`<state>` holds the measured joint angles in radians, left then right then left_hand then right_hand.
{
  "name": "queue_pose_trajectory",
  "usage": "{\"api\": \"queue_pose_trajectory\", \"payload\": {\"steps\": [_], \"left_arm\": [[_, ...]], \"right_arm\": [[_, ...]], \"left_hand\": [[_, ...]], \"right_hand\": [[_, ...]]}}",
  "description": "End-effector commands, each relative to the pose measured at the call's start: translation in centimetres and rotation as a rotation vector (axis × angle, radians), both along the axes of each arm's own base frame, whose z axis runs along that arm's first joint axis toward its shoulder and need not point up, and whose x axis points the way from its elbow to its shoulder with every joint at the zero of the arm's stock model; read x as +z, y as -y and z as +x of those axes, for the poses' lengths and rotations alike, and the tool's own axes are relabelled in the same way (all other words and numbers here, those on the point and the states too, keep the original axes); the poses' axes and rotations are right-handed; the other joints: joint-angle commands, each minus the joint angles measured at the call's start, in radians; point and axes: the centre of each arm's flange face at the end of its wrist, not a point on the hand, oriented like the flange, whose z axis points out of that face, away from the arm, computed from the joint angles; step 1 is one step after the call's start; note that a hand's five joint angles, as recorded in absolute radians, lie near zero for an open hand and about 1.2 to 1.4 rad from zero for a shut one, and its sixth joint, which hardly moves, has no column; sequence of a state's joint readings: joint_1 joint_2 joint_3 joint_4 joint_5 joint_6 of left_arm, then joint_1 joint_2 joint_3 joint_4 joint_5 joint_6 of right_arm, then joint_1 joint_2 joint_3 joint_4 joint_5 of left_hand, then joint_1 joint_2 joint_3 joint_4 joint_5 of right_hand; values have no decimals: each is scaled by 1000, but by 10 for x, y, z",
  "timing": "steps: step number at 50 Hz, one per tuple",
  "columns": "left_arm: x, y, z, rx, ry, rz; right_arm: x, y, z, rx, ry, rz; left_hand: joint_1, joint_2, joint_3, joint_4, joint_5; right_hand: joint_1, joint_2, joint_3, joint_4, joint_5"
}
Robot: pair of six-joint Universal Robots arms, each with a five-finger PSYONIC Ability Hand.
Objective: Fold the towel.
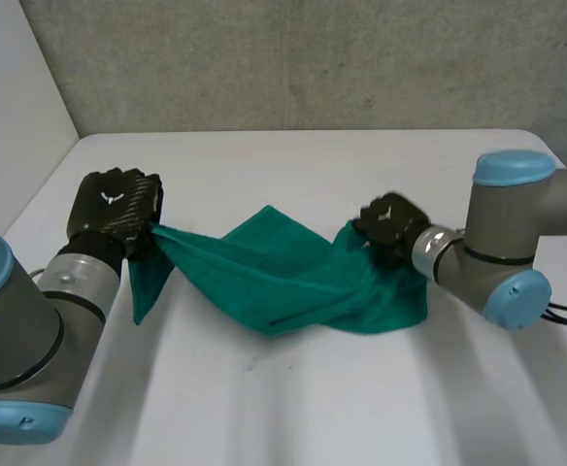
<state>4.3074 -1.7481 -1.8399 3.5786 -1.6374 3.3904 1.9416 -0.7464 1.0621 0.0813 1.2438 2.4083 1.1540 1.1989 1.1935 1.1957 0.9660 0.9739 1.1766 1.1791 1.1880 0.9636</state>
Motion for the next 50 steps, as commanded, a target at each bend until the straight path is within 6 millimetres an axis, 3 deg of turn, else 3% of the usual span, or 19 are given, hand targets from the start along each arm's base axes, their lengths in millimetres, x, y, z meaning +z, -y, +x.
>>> {"api": "queue_pose_trajectory", "payload": {"steps": [1, 5, 7, 9, 12, 14, 18, 20, 22, 27, 32, 34, 35, 39, 50], "left_arm": [[10, 7, 0, 5, -12, -35], [29, 18, -3, 18, -42, -94], [38, 22, -4, 18, -54, -124], [52, 26, -5, 20, -79, -165], [69, 27, -6, 19, -123, -218], [80, 28, -6, 15, -187, -261], [83, 26, -5, 3, -256, -267], [76, 24, -5, 1, -256, -242], [58, 17, -3, 0, -228, -184], [15, -2, 0, -7, -164, -32], [-27, -15, 2, -6, -97, 120], [-33, -15, 2, -5, -85, 142], [-33, -15, 2, -5, -85, 142], [-35, -13, 6, 9, -79, 162], [-25, -18, 6, 2, -85, 147]], "right_arm": [[80, 23, -6, -102, 270, -161], [131, 36, -32, -265, 420, -296], [152, 37, -43, -320, 502, -368], [185, 31, -59, -358, 613, -476], [210, 21, -79, -352, 694, -558], [215, 18, -86, -347, 698, -567], [196, 5, -88, -321, 630, -435], [177, -7, -88, -314, 560, -298], [159, -15, -91, -322, 500, -190], [91, -51, -96, -283, 267, 113], [44, -68, -94, -244, 179, 209], [31, -69, -95, -249, 169, 236], [22, -70, -96, -254, 164, 262], [15, -73, -97, -260, 156, 291], [20, -75, -95, -237, 152, 277]], "left_hand": [[242, 197, 203, 201, 256], [242, 197, 203, 201, 256], [242, 197, 203, 201, 256], [242, 197, 203, 201, 256], [242, 197, 203, 201, 256], [242, 197, 203, 201, 256], [242, 197, 203, 201, 256], [242, 197, 203, 201, 256], [242, 197, 203, 201, 256], [242, 197, 203, 201, 256], [242, 197, 203, 201, 256], [242, 197, 203, 201, 256], [242, 197, 203, 201, 256], [242, 197, 203, 201, 256], [242, 197, 203, 201, 256]], "right_hand": [[422, 220, 217, 208, 258], [422, 220, 217, 208, 258], [422, 220, 217, 208, 258], [422, 220, 217, 208, 258], [422, 220, 217, 208, 258], [422, 220, 217, 208, 258], [422, 220, 217, 208, 258], [422, 220, 217, 208, 258], [422, 220, 217, 208, 258], [422, 220, 217, 208, 258], [422, 220, 217, 208, 258], [422, 220, 217, 208, 258], [298, 96, 93, 84, 134], [-115, -318, -321, -329, -280], [-311, -513, -516, -525, -475]]}}
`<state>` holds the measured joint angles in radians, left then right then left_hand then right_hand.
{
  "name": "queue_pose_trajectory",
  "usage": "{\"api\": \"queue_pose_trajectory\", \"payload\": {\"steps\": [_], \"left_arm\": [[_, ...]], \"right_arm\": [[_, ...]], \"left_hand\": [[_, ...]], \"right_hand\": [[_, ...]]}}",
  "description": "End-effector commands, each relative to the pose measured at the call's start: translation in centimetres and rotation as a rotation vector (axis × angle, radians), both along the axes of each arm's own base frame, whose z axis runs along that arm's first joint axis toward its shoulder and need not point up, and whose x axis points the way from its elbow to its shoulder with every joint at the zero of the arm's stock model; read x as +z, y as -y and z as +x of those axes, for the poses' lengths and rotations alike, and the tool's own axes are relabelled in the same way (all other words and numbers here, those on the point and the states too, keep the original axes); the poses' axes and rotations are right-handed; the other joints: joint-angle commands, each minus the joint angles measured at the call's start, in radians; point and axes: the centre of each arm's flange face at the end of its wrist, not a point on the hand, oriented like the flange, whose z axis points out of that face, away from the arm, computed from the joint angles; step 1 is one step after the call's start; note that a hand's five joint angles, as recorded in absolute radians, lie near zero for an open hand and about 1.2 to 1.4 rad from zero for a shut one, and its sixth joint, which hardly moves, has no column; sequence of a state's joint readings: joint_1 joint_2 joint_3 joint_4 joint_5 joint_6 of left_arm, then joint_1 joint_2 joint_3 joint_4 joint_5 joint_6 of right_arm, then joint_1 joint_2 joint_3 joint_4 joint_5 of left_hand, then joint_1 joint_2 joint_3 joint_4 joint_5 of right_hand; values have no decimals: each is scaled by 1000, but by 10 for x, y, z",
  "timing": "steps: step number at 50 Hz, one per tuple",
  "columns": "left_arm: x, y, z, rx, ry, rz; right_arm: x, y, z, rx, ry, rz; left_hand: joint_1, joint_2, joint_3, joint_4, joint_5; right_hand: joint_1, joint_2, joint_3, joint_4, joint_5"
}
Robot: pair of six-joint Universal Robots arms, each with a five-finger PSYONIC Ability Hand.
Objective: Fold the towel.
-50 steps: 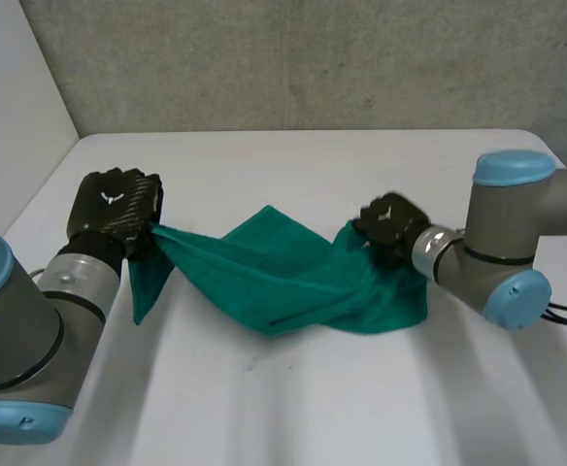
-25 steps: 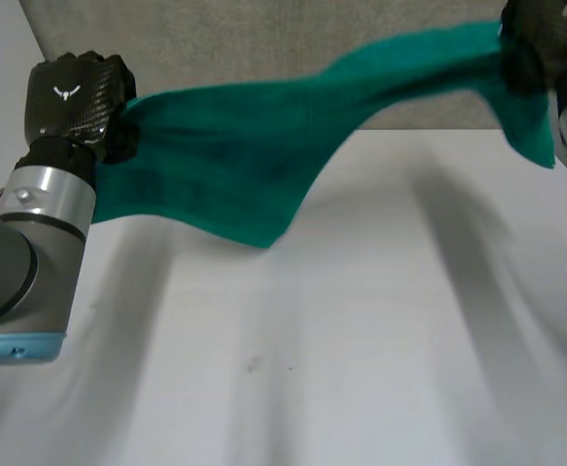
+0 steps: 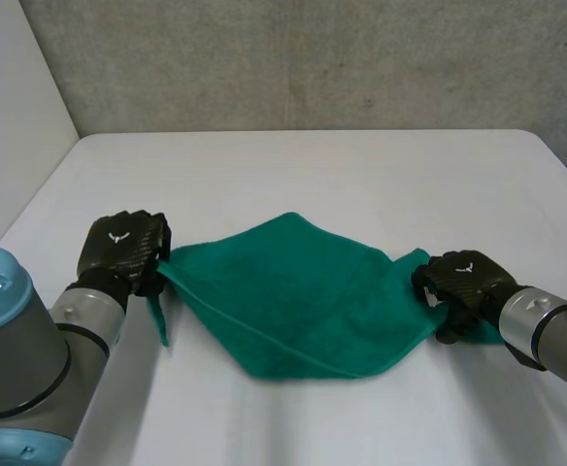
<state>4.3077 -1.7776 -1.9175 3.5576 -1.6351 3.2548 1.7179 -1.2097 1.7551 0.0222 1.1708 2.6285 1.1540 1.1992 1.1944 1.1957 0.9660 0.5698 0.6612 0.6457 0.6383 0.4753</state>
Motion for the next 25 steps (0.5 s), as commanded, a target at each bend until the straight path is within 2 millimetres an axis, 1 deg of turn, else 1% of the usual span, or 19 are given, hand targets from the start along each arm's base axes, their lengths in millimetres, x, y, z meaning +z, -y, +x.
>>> {"api": "queue_pose_trajectory", "payload": {"steps": [1, 8, 10, 16, 21, 25], "left_arm": [[8, -3, 0, -5, -8, -16], [7, -4, 0, -3, -8, -13], [7, -3, 1, -1, -8, -13], [5, -3, 1, 0, -6, -7], [6, -4, 1, 0, -5, -9], [6, -4, 1, 0, -5, -9]], "right_arm": [[10, 2, 3, 18, 10, -31], [14, 12, 6, 52, -5, -77], [12, 14, 6, 58, -14, -80], [11, 29, 8, 59, -28, -102], [10, 33, 12, 65, -27, -92], [14, 32, 19, 87, -25, -77]], "left_hand": [[242, 197, 202, 201, 256], [242, 197, 202, 201, 256], [242, 197, 202, 201, 256], [242, 197, 202, 201, 256], [242, 197, 202, 201, 256], [242, 197, 202, 201, 256]], "right_hand": [[96, 5, 21, 28, 16], [114, 23, 38, 46, 34], [117, 26, 41, 49, 37], [126, 34, 50, 57, 46], [123, 31, 47, 54, 43], [117, 26, 41, 49, 37]]}}
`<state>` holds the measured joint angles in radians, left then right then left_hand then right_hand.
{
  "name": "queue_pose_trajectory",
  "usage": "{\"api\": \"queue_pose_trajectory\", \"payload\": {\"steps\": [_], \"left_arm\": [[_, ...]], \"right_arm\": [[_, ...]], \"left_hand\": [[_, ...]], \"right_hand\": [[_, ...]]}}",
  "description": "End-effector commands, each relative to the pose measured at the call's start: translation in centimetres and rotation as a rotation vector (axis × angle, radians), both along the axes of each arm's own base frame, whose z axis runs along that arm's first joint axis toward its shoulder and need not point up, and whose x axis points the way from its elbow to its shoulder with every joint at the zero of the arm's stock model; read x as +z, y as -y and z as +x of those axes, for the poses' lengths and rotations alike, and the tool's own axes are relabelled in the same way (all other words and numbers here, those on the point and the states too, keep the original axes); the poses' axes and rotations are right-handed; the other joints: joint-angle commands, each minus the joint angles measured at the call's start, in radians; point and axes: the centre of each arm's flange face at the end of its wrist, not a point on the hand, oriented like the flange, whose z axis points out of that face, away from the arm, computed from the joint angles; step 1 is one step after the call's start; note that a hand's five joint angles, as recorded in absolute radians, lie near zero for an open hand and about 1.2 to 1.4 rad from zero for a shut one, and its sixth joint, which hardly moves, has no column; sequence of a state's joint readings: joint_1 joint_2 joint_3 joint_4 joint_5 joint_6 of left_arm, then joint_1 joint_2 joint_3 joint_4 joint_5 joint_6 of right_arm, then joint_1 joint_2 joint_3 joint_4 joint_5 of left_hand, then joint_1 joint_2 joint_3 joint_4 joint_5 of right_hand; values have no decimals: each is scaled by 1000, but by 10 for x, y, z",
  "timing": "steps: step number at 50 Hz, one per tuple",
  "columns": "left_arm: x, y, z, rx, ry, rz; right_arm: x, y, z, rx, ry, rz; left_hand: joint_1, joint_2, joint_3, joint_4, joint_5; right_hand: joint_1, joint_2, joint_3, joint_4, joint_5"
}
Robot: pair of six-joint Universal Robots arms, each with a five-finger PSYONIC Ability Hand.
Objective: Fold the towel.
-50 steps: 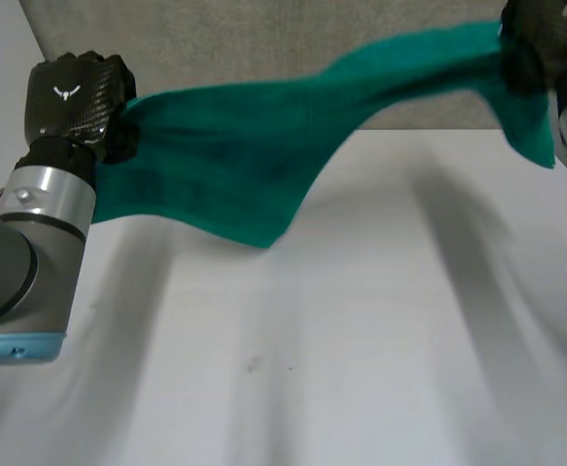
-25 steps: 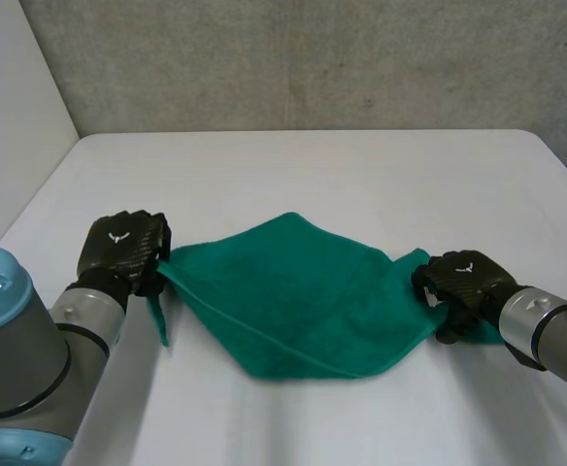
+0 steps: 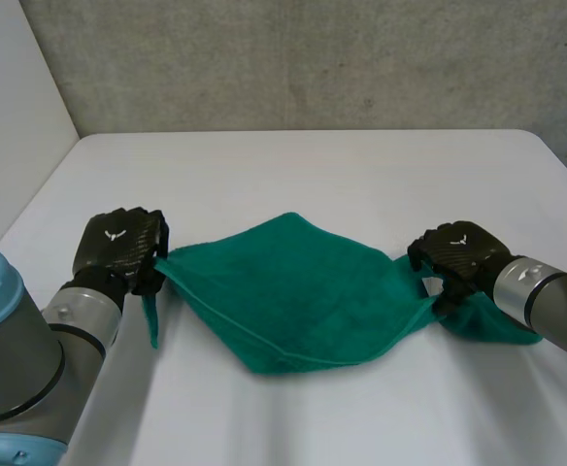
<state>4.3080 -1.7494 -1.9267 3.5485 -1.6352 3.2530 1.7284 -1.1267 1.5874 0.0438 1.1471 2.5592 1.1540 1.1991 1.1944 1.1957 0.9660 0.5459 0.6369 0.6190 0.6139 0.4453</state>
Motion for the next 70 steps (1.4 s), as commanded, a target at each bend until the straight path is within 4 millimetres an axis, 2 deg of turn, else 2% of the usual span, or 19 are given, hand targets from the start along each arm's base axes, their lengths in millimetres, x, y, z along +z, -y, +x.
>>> {"api": "queue_pose_trajectory", "payload": {"steps": [1, 16, 24, 61, 70], "left_arm": [[0, 0, 0, -1, 1, 1], [0, 1, 0, 1, 1, 1], [-1, 3, 2, 9, 1, 1], [-5, 5, 1, 10, 5, 11], [-6, 6, 1, 10, 7, 15]], "right_arm": [[6, 0, 10, 29, 1, 23], [24, 4, 28, 76, 11, 3], [24, 5, 37, 101, 10, 13], [48, 31, 45, 85, 55, -58], [46, 35, 47, 88, 56, -55]], "left_hand": [[242, 197, 202, 201, 256], [242, 197, 202, 201, 256], [242, 197, 202, 201, 256], [242, 197, 202, 201, 256], [242, 197, 202, 201, 256]], "right_hand": [[141, 50, 68, 73, 67], [141, 50, 68, 73, 67], [138, 47, 65, 70, 64], [129, 38, 56, 61, 55], [132, 41, 59, 64, 58]]}}
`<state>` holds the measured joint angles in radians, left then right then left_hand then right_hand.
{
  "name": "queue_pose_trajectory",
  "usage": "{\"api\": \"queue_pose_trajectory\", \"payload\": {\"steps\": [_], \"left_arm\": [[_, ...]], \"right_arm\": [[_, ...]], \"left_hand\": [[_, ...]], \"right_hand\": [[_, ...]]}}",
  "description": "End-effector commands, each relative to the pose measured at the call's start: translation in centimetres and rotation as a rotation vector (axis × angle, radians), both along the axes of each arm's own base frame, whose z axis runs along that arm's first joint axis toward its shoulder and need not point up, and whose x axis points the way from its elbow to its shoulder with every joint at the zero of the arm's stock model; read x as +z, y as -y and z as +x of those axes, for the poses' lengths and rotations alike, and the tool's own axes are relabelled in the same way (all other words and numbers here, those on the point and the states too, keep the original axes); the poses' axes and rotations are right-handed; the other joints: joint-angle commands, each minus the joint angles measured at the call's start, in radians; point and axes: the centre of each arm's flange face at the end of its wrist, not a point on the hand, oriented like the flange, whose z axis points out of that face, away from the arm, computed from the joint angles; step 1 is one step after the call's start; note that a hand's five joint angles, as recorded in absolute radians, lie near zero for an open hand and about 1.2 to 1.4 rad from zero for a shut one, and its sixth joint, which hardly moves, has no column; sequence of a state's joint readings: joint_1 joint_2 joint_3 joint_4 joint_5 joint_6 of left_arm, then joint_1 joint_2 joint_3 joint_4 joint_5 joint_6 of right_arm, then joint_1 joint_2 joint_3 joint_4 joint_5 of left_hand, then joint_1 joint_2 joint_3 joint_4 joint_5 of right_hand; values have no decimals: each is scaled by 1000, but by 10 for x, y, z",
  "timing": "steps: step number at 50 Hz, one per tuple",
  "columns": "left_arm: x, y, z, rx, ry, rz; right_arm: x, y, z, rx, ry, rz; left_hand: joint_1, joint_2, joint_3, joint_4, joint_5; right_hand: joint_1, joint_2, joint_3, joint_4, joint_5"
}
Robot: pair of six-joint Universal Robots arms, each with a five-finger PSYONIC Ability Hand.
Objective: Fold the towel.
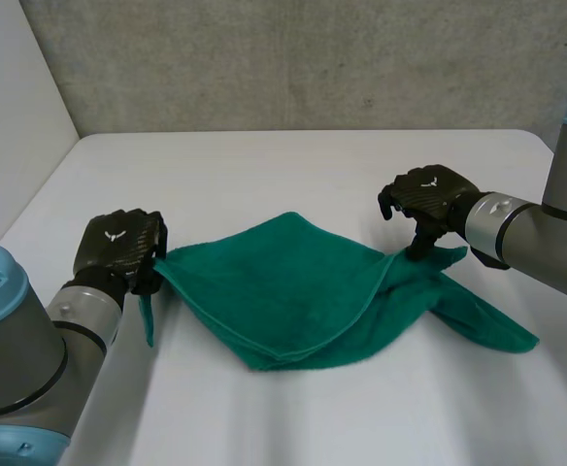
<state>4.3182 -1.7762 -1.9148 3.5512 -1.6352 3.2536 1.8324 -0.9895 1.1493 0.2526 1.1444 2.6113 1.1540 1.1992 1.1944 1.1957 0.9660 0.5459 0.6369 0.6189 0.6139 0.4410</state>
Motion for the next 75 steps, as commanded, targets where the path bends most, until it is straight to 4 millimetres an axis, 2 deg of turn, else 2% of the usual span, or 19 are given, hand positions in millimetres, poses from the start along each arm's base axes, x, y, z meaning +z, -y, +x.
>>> {"api": "queue_pose_trajectory", "payload": {"steps": [1, 12, 15, 17, 22, 28, 35, 36, 39, 45, 51, 55, 59, 63, 68, 70, 71, 73, 75], "left_arm": [[-1, 0, 0, 0, 2, 4], [-2, 0, 0, 0, 3, 7], [-3, 0, 0, 0, 3, 8], [-4, 0, 0, 0, 5, 11], [-4, 1, 1, 4, 8, 15], [1, 3, 5, 19, 14, 26], [56, -6, 14, 36, -12, -44], [64, -7, 16, 41, -17, -59], [98, -15, 26, 62, -12, -135], [134, -28, 37, 71, 90, -225], [119, -32, 33, -4, 199, -172], [48, -7, 23, -70, 283, 72], [6, 18, 17, -93, 362, 190], [-3, 53, 6, -106, 418, 155], [46, 96, -8, -73, 376, -52], [74, 107, -14, -60, 345, -153], [94, 112, -17, -48, 320, -222], [162, 126, -25, 10, 209, -503], [196, 125, -24, 47, 134, -639]], "right_arm": [[-4, 1, 2, 5, -4, 16], [-58, -15, 9, 36, -67, 190], [-59, -14, 8, 32, -65, 191], [-56, -11, 7, 19, -63, 181], [-48, -5, 5, -14, -57, 156], [19, -4, -13, -126, -18, -4], [75, -24, -27, -163, -6, -133], [102, -46, -32, -152, -38, -194], [119, -71, -41, -131, -122, -227], [126, -119, -61, -90, -419, -268], [102, -128, -56, -58, -471, -201], [63, -126, -43, 23, -521, -82], [-1, -96, -33, 63, -608, 110], [0, -61, -23, 3, -597, 37], [48, -10, -7, -132, -446, -197], [89, 11, 0, -207, -305, -340], [121, 20, 4, -252, -193, -443], [136, 24, 5, -271, -136, -494], [180, 29, 7, -314, 37, -638]], "left_hand": [[242, 197, 202, 201, 256], [242, 197, 202, 201, 256], [242, 197, 202, 201, 256], [242, 197, 202, 201, 256], [242, 197, 202, 201, 256], [242, 197, 202, 201, 256], [242, 197, 202, 201, 256], [242, 197, 202, 201, 256], [242, 197, 202, 201, 256], [242, 197, 202, 201, 256], [242, 197, 202, 201, 256], [242, 197, 202, 201, 256], [242, 197, 202, 201, 256], [242, 197, 202, 201, 256], [242, 197, 202, 201, 256], [242, 197, 202, 201, 256], [242, 197, 202, 201, 256], [242, 197, 202, 201, 256], [242, 197, 202, 201, 256]], "right_hand": [[132, 41, 59, 64, 63], [185, 94, 112, 117, 115], [334, 243, 261, 266, 264], [802, 711, 729, 734, 733], [850, 759, 777, 782, 781], [850, 759, 777, 782, 781], [850, 759, 777, 782, 781], [850, 759, 777, 782, 781], [850, 759, 777, 782, 781], [850, 759, 777, 782, 781], [850, 759, 777, 782, 781], [850, 759, 777, 782, 781], [850, 759, 777, 782, 781], [850, 759, 777, 782, 781], [850, 759, 777, 782, 781], [850, 759, 777, 782, 781], [850, 759, 777, 782, 781], [850, 759, 777, 782, 781], [850, 759, 777, 782, 781]]}}
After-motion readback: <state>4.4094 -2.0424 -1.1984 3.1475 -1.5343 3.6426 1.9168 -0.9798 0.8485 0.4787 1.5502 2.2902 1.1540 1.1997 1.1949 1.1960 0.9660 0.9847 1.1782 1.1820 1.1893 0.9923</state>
